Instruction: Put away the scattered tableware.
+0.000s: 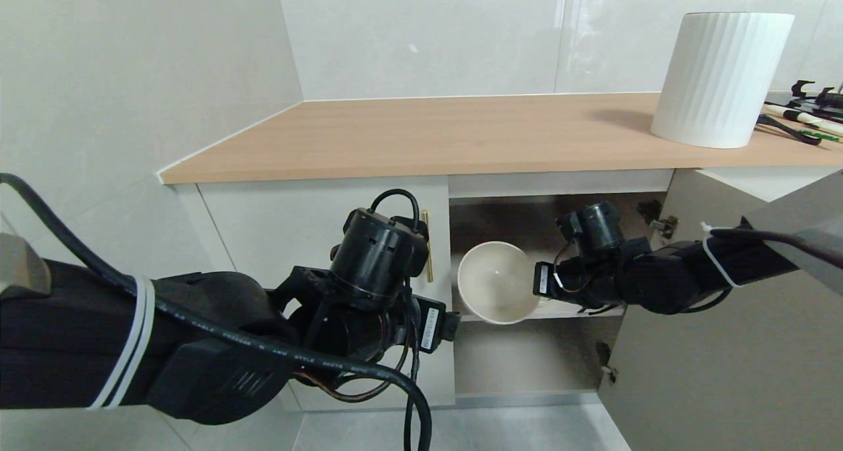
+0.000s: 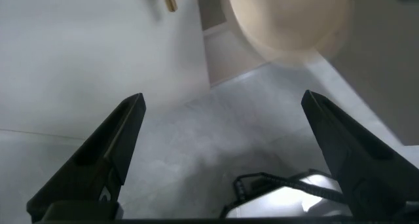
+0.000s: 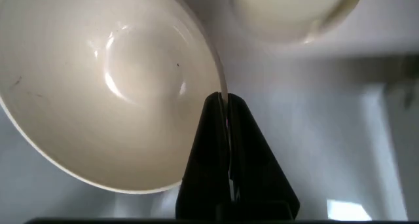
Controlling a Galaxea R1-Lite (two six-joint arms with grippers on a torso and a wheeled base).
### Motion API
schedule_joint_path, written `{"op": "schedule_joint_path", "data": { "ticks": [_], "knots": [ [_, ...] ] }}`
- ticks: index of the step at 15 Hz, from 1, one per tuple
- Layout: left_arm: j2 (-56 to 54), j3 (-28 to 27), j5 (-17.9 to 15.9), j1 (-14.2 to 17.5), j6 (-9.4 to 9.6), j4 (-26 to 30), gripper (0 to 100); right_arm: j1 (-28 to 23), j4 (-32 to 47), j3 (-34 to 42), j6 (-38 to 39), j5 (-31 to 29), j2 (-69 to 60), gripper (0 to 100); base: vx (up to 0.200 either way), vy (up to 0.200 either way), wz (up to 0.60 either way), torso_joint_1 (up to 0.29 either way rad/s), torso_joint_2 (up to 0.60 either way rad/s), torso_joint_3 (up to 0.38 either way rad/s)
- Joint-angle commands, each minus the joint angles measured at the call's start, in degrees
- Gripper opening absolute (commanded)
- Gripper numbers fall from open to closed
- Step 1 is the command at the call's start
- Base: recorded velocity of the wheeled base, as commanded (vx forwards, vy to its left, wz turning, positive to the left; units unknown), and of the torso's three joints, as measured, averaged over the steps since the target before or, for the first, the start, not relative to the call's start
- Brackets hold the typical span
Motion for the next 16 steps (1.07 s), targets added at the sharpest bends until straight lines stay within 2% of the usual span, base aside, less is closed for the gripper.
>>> {"op": "schedule_joint_path", "data": {
  "ticks": [1,13,16],
  "knots": [
    [0.12,-0.08,0.01,0.01,-0.1,-0.01,100,-0.79,-4.74,1.9,-0.32,-2.74,4.23,0,0.0,0.0,0.0,0.0,0.0,0.0],
    [0.65,-0.25,0.01,-0.08,-0.18,-0.01,100,-10.46,-5.18,-10.85,-0.14,-3.71,13.72,0,0.0,0.0,0.0,0.0,0.0,0.0],
    [0.65,-0.17,0.01,-0.25,-0.18,-0.01,100,-11.34,-5.0,-13.4,-0.23,-4.32,15.92,0,0.0,0.0,0.0,0.0,0.0,0.0]
  ]
}}
